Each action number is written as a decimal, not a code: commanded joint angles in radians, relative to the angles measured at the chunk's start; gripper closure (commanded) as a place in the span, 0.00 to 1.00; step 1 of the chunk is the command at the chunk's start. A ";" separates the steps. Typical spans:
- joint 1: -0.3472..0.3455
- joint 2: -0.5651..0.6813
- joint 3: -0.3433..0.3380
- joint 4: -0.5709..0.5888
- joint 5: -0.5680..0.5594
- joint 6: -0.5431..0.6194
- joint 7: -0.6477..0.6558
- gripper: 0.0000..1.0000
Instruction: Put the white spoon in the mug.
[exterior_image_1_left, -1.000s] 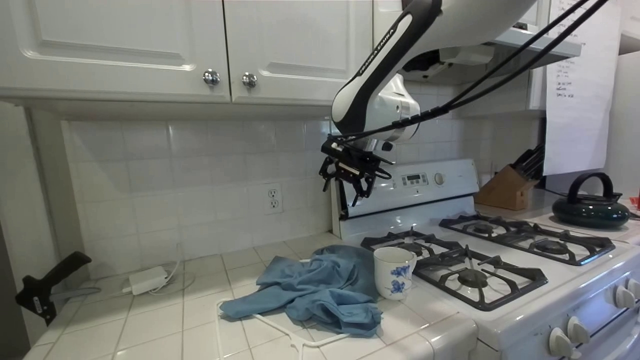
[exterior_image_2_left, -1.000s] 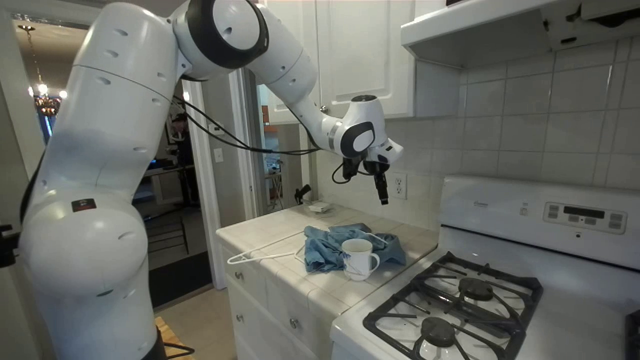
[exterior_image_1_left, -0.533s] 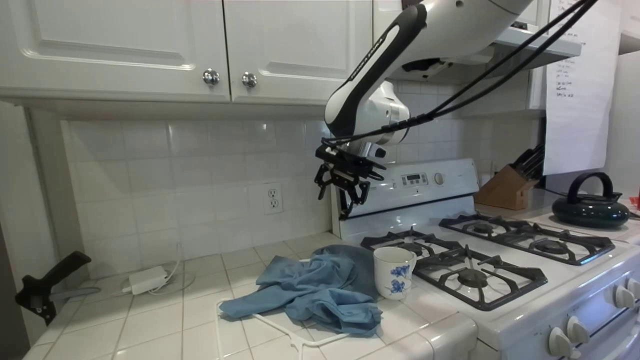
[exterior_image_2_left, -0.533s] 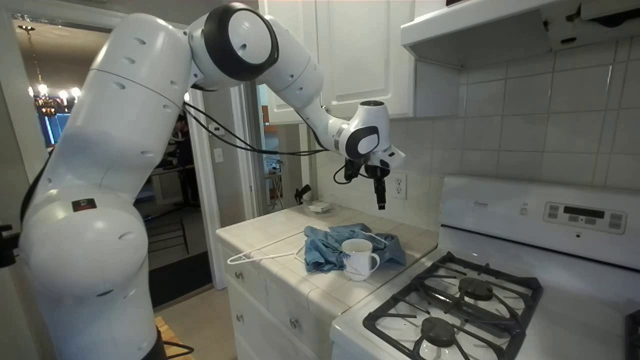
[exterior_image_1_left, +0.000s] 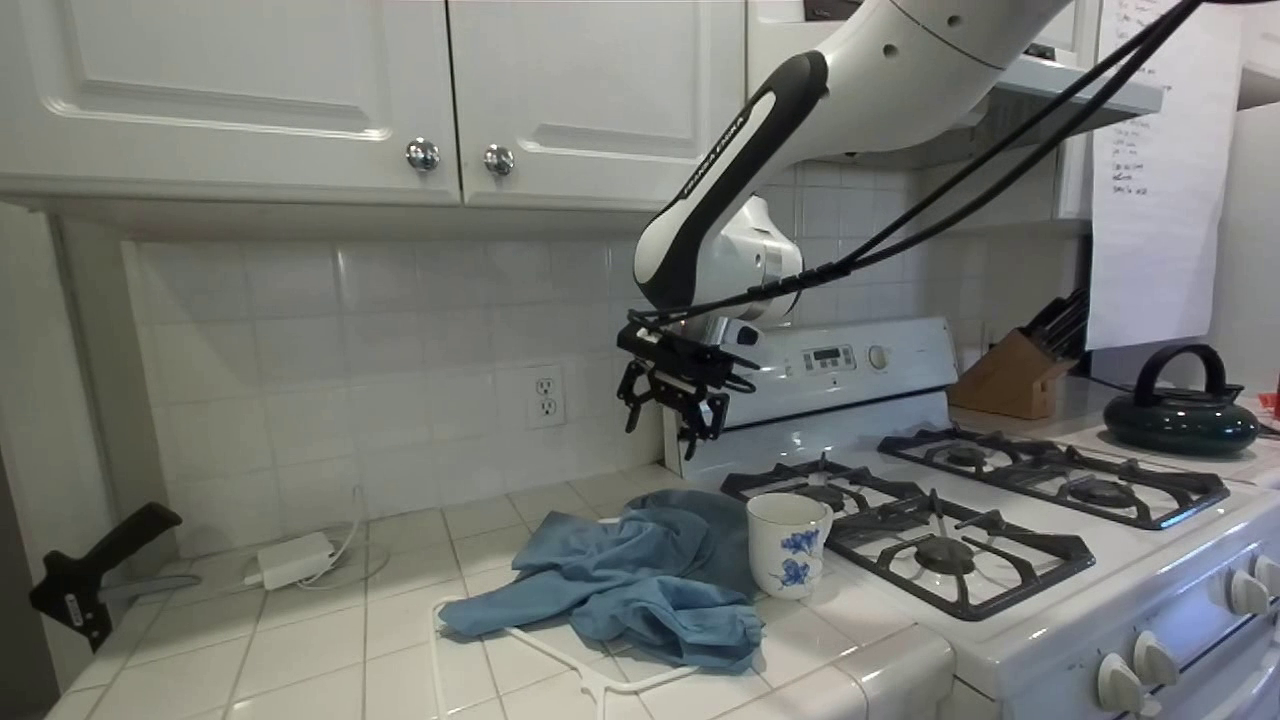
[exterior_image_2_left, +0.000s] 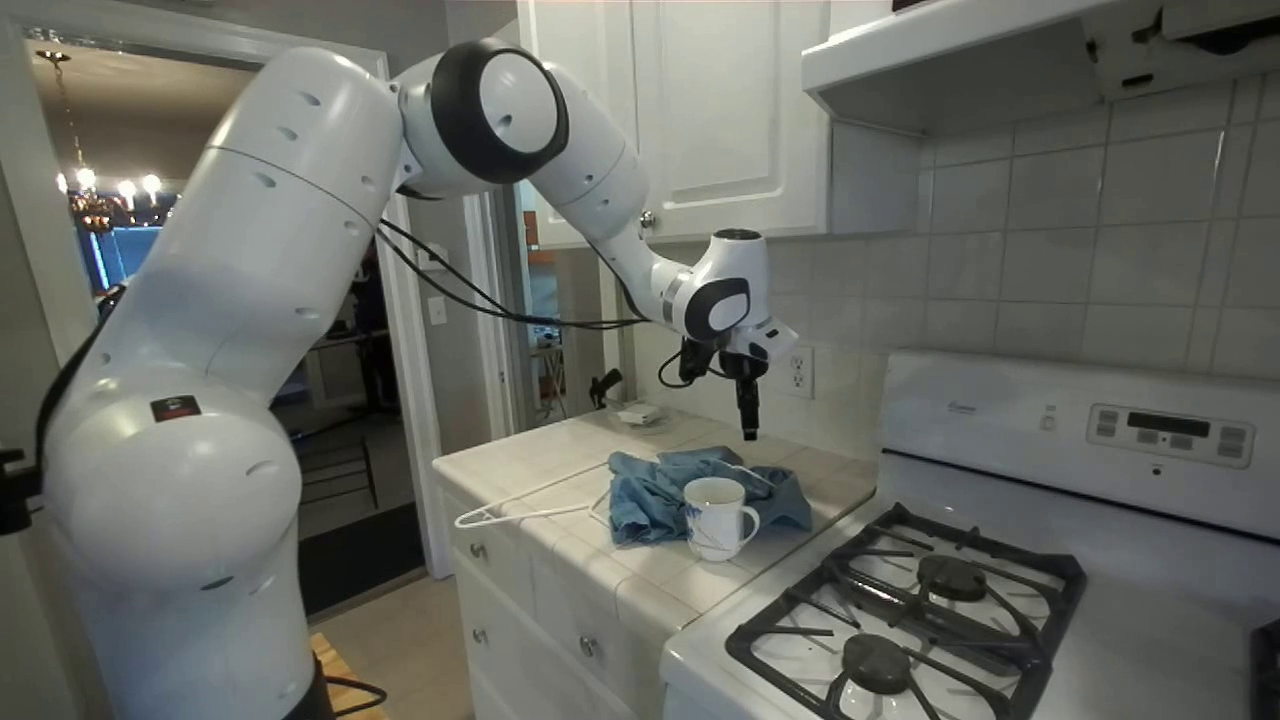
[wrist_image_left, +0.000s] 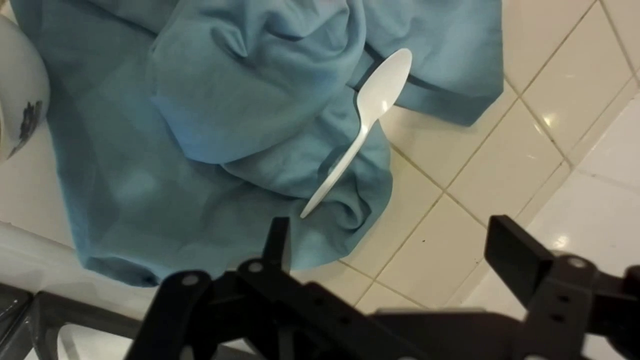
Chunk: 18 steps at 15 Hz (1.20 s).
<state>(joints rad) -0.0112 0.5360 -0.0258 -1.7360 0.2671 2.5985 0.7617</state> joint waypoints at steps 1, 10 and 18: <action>0.012 0.000 -0.014 0.003 0.012 -0.005 -0.008 0.00; -0.117 0.063 0.149 0.048 0.321 0.045 -0.232 0.00; -0.127 0.095 0.107 0.050 0.418 -0.052 -0.281 0.00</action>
<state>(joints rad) -0.1319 0.6014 0.0936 -1.7200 0.6389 2.5952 0.5084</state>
